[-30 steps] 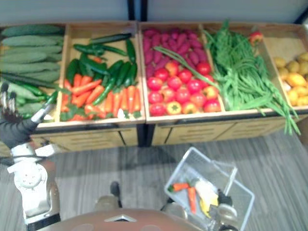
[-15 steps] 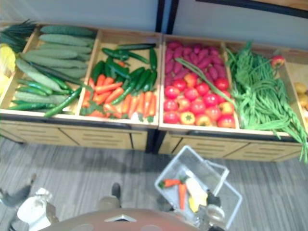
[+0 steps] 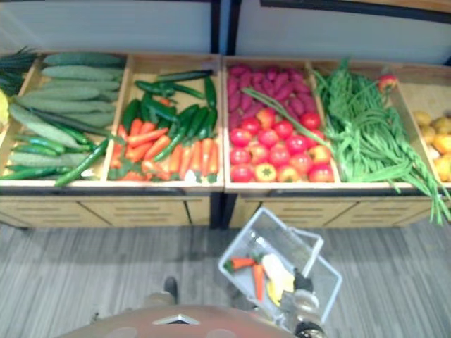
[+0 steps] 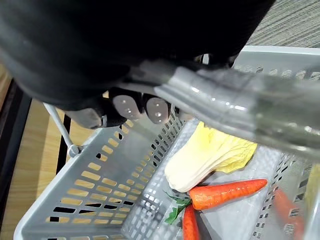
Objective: Pick vegetable in the basket
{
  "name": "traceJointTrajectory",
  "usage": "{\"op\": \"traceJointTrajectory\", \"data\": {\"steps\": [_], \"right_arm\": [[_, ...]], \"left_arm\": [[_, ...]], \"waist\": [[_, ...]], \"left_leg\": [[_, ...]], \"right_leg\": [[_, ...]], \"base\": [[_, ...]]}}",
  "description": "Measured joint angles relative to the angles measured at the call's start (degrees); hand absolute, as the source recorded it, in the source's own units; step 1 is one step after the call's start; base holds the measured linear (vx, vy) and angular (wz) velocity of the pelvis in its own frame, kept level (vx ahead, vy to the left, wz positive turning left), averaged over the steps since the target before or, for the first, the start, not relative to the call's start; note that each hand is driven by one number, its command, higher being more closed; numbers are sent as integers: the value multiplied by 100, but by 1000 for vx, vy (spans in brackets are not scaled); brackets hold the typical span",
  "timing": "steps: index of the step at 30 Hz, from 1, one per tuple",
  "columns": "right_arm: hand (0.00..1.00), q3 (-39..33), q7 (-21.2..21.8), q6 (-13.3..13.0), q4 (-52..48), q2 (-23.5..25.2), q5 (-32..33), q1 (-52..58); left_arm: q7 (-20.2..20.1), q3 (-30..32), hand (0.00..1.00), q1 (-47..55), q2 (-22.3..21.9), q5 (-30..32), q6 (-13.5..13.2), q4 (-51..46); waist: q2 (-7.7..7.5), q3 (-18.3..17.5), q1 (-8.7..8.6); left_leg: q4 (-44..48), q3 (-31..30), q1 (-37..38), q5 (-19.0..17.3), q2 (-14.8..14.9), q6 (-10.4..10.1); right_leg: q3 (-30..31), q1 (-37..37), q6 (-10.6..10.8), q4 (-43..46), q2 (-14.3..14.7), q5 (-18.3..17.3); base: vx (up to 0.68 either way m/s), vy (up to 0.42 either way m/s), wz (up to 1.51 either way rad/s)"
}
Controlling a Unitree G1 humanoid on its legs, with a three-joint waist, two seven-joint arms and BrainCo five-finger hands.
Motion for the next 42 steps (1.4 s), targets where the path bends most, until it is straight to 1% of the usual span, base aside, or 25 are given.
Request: {"op": "traceJointTrajectory", "data": {"steps": [6, 11, 13, 14, 15, 17, 18, 20, 21, 22, 23, 24, 25, 26, 28, 29, 32, 33, 34, 35, 36, 37, 38, 40, 42], "right_arm": [[100, 487, 68, -3, 10, -39, -2, -81], [100, 631, 101, -2, 10, -49, 10, -186], [100, 602, 124, -9, -19, -56, 20, -220], [100, 592, 125, -12, -62, -55, 28, -240], [100, 591, 127, -22, -162, -50, 46, -270], [100, 599, 144, -61, -203, -16, 64, -272], [100, 618, 153, -87, -267, 24, 69, -279], [100, 790, 157, -152, -413, 18, 139, -309], [100, 873, 172, -159, -500, 22, 260, -350], [100, 919, 190, -162, -578, 24, 289, -362], [100, 1019, 237, -172, -615, -14, 296, -446], [100, 1026, 256, -158, -609, -26, 298, -561], [100, 971, 236, -188, -653, -62, 294, -633], [100, 1000, 239, -190, -647, -112, 290, -697], [100, 1127, 252, -195, -548, -149, 235, -743], [100, 1185, 252, -200, -447, -121, 232, -749], [100, 1210, 261, -153, -84, -103, 220, -777], [100, 1211, 264, -149, -6, -104, 206, -781], [100, 1211, 272, -159, -7, -105, 96, -798], [100, 1205, 275, -158, -4, -143, 32, -799], [100, 1195, 262, -160, -9, -250, 24, -803], [100, 1169, 262, -156, -6, -299, 23, -783], [100, 1112, 258, -154, -7, -336, 25, -767], [100, 981, 249, -128, 14, -425, 45, -681], [100, 966, 239, -109, 28, -454, 61, -625]], "left_arm": [[-374, -701, 0, -90, 280, 3, 13, 146], [-526, -939, 0, -166, 389, -2, -11, 145], [-543, -970, 0, -236, 437, -85, -10, 140], [-544, -987, 0, -249, 450, -143, -10, 140], [-538, -1034, 0, -266, 458, -224, -14, 137], [-533, -1184, 0, -306, 617, -228, -13, 138], [-486, -1282, 0, -340, 652, -207, -13, 140], [-334, -1313, 0, -377, 673, -94, -14, 145], [-286, -1303, 0, -420, 680, -6, -12, 148], [-286, -1296, 0, -488, 684, 68, -13, 147], [-304, -1302, 0, -479, 635, 121, -19, 152], [-303, -1299, 0, -478, 630, 191, -36, 122], [-315, -1313, 0, -460, 623, 351, -57, 17], [-319, -1314, 0, -457, 624, 354, -52, 32], [-314, -1318, 0, -449, 625, 446, -36, 64], [-314, -1316, 0, -456, 625, 460, -1, 67], [-314, -1299, 0, -534, 625, 459, 37, 59], [-312, -1285, 0, -556, 632, 455, 45, 11], [-316, -1265, 0, -622, 647, 455, 51, 15], [-346, -1263, 0, -740, 604, 453, 55, 25], [-398, -1239, 0, -781, 449, 445, 32, 16], [-425, -1185, 0, -781, 351, 449, -1, 33], [-426, -1172, 0, -783, 323, 446, -7, 58], [-421, -1019, 0, -864, 161, 450, -10, 140], [-421, -939, 0, -861, 104, 452, -12, 139]], "waist": [[-22, 23, -10], [-63, 162, -10], [-148, 245, -15], [-154, 282, -19], [-222, 372, -26], [-312, 418, -51], [-367, 447, -63], [-330, 525, -106], [-363, 577, -188], [-346, 623, -201], [-215, 695, -166], [-127, 837, -191], [-74, 882, -300], [-67, 888, -301], [-66, 887, -292], [-70, 885, -293], [-71, 884, -277], [-74, 880, -250], [-104, 852, -256], [-7, 863, -265], [222, 819, -262], [373, 733, -324], [424, 697, -356], [504, 640, -479], [567, 579, -570]], "left_leg": [[0, 140, 39, -44, 3, -8], [3, 120, 22, -49, -5, -9], [65, 136, 17, -135, -33, 50], [155, 161, 13, -201, -42, 55], [361, 257, 22, -335, -65, 68], [592, 453, 33, -469, -78, 69], [664, 674, 55, -576, -68, 49], [673, 1102, 131, -683, -10, 66], [740, 1397, 131, -756, 22, 168], [774, 1535, 150, -783, 23, 285], [759, 1991, 224, -831, 157, 471], [747, 2429, 276, -872, 239, 570], [712, 2895, 428, -902, 260, 606], [700, 3094, 526, -906, 263, 612], [732, 3669, 705, -946, 306, 669], [754, 4015, 785, -956, 321, 681], [1152, 4786, 795, -1093, 526, 672], [1524, 5150, 777, -1224, 749, 616], [1856, 5335, 735, -1313, 964, 631], [2147, 5454, 694, -1341, 1213, 634], [2265, 5545, 679, -1304, 1445, 613], [2296, 5689, 717, -1197, 1592, 576], [2299, 5744, 750, -1145, 1628, 531], [2303, 5918, 933, -956, 1739, 267], [2315, 5930, 1056, -668, 1878, 265]], "right_leg": [[173, -47, 0, 0, -2, 0], [170, -48, 6, 6, -5, -13], [254, -253, 20, 456, -160, -258], [320, -348, -12, 691, -250, -351], [499, -499, -71, 1106, -410, -511], [819, -671, -112, 1317, -491, -502], [1091, -799, -198, 1296, -470, -392], [1506, -1041, -495, 1179, -334, 43], [1563, -1203, -702, 1006, -237, 524], [1558, -1280, -837, 873, -179, 838], [1522, -1231, -1104, 90, 84, 1911], [1117, -1321, -1329, 494, 59, 1561], [239, -1506, -1322, 2364, -206, -6], [6, -1454, -1326, 2895, -286, -340], [-445, -1046, -1165, 3794, -419, -924], [-522, -789, -1087, 4023, -517, -1030], [-641, -426, -991, 3915, -895, -958], [-719, -355, -906, 3575, -1045, -850], [-755, -322, -770, 3193, -1048, -761], [-812, -362, -643, 2959, -810, -831], [-766, -453, -638, 2691, -499, -833], [-725, -530, -555, 2530, -321, -891], [-710, -556, -482, 2497, -275, -951], [-617, -559, -492, 2399, -51, -1231], [-563, -541, -580, 2361, 110, -1286]], "base": [[16, -3, -11], [3, 0, 1], [13, 13, -3], [31, 54, -23], [33, 64, -37], [34, 52, -57], [22, 43, -96], [-12, 75, -118], [-45, 89, -113], [-91, 103, -177], [-127, 71, -177], [-206, 139, -224], [-154, 131, -166], [-110, 183, -164], [-19, 91, -144], [-3, -1, -175], [18, -120, -164], [58, -306, -160], [71, -364, -162], [52, -506, -149], [7, -412, -144], [-22, -396, -124], [-47, -358, -90], [-42, -366, -60], [-5, -257, -50]]}}
